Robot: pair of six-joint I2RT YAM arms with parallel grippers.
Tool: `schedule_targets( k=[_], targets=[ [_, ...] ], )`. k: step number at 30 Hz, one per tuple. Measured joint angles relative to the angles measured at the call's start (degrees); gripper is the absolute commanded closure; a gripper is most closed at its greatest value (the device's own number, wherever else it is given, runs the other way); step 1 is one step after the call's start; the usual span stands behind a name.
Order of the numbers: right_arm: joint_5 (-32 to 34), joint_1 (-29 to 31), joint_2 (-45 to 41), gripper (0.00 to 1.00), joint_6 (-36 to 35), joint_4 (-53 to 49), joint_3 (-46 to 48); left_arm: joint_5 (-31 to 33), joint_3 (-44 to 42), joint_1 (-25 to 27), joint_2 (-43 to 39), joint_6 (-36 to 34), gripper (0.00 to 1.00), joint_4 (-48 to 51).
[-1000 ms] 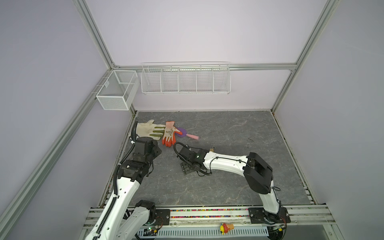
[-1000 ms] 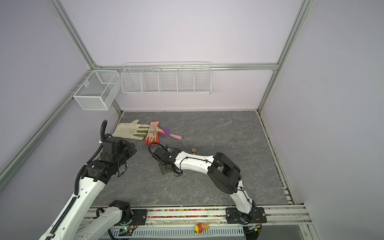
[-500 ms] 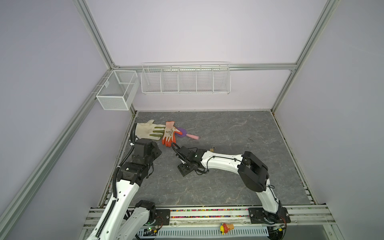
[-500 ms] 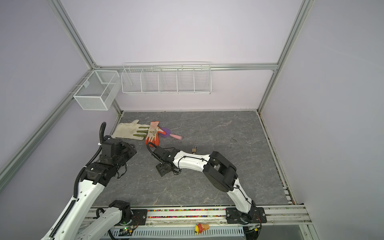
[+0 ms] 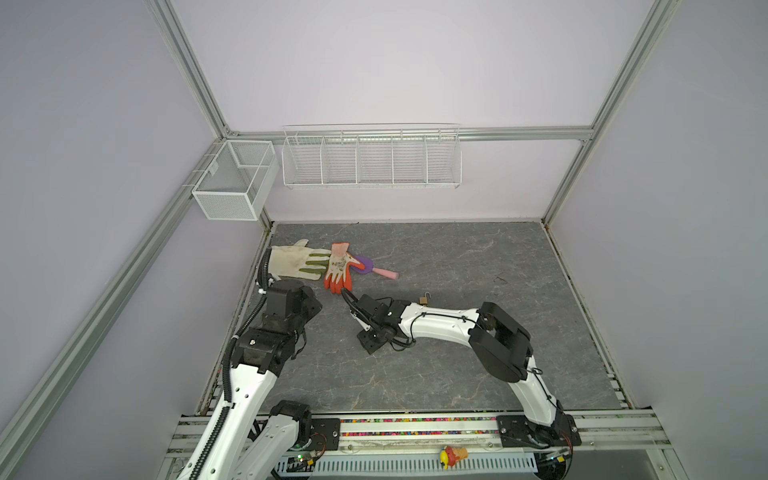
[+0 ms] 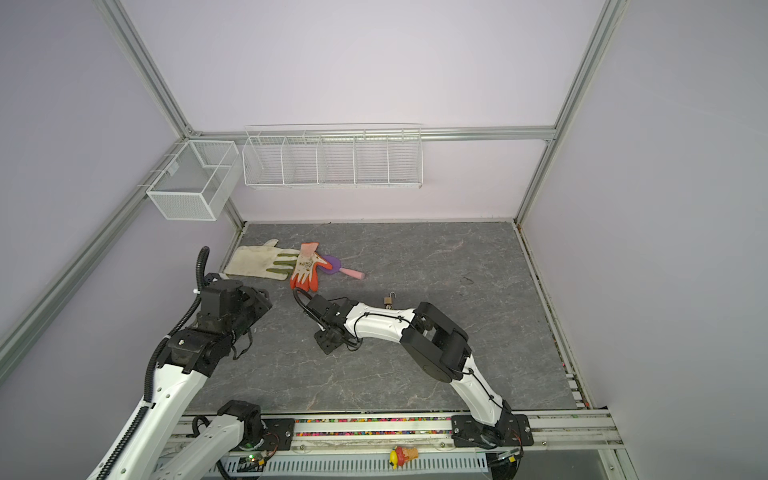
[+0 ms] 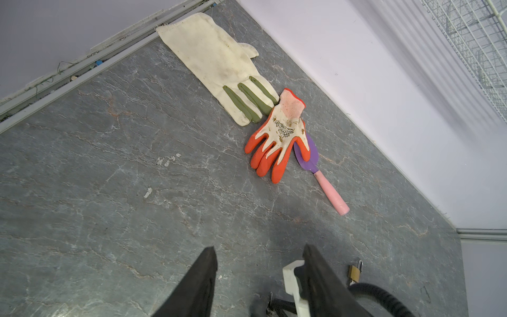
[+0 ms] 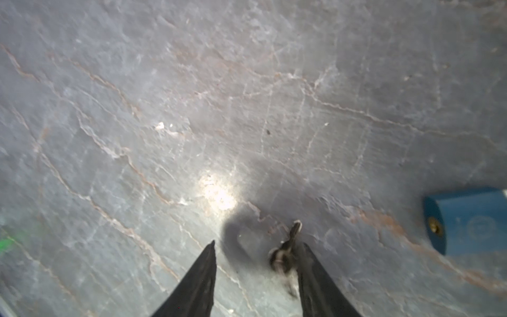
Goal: Unlock with the key
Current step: 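Lower the right gripper and close it on the silver key, then lift the silver key off the table with the right gripper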
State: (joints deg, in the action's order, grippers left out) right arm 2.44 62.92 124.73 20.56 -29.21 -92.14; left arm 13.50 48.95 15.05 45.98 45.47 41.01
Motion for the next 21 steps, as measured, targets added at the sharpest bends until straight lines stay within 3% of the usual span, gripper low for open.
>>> schedule_targets(
  k=[21],
  targets=[
    [4.7, 0.6, -0.4, 0.82, 0.0, -1.2, 0.9, -0.5, -0.4, 0.0, 0.0, 1.0, 0.49, -0.1]
  ],
)
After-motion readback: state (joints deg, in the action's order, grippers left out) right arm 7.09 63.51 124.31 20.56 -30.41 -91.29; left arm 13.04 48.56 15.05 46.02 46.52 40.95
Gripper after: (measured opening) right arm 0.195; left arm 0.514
